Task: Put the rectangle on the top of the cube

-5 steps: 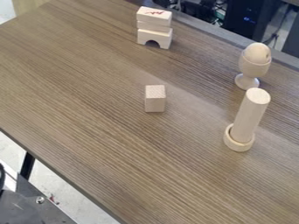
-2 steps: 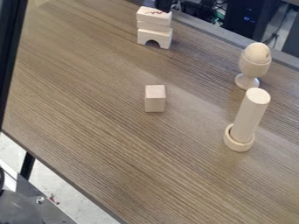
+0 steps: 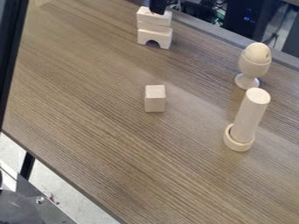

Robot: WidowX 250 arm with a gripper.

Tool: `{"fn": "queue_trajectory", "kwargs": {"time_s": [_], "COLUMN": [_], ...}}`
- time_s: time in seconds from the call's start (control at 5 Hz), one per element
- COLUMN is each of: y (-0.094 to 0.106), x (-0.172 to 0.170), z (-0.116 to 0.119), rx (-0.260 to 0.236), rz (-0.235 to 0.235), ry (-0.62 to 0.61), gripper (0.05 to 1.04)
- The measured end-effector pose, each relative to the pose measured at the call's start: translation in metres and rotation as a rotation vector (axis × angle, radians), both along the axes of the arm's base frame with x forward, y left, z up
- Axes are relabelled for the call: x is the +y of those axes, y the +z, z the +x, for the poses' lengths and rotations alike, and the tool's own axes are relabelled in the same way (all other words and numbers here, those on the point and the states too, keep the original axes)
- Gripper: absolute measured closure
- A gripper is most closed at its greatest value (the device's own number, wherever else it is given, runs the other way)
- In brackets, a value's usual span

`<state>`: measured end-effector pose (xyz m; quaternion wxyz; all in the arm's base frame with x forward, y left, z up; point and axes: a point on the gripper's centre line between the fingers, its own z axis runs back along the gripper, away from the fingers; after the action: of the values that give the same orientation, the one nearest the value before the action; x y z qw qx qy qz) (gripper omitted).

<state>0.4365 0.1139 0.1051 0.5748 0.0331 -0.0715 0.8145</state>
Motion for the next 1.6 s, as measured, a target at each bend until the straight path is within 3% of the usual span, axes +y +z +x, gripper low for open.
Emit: {"fn": "queue_trajectory", "kwargs": {"time_s": [0.6,0.8,1.0,1.2,1.4,1.6], "y": [-0.027,-0.032,-0.034,-0.034,-0.032,-0.015], "x": [0.014,0.015,0.018,0.019,0.019,0.017], "z": [0.010,0.016,0.018,0.018,0.017,0.016], "rx": [0.030,0.023,0.045,0.053,0.070,0.051], "rz": [-0.028,-0.028,-0.025,-0.015,0.024,0.060], "ry": [0.038,0.037,0.035,0.032,-0.004,-0.019], "gripper": [0.085,0.137,0.415,0.524,0.524,0.524]}}
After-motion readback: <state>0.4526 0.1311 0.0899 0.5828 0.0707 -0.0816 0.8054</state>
